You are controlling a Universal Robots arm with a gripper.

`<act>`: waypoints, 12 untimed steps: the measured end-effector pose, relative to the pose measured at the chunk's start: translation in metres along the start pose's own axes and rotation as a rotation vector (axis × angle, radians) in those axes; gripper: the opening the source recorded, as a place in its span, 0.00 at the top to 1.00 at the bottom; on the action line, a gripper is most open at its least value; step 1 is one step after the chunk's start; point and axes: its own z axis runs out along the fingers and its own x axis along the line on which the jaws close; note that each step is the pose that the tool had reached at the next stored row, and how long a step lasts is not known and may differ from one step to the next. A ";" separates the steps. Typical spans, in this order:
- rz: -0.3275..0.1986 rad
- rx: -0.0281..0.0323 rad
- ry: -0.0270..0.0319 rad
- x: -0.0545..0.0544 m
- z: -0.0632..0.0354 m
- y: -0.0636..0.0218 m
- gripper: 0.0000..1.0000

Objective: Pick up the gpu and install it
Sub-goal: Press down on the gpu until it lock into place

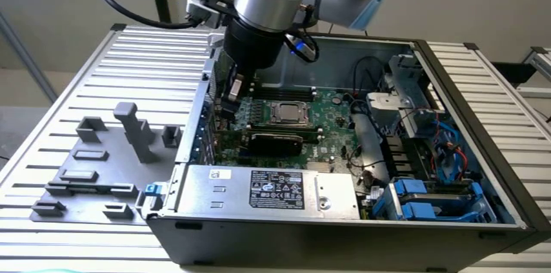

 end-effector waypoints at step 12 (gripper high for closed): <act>-0.030 0.0071 -0.0021 -0.002 -0.0120 -0.0306 0.89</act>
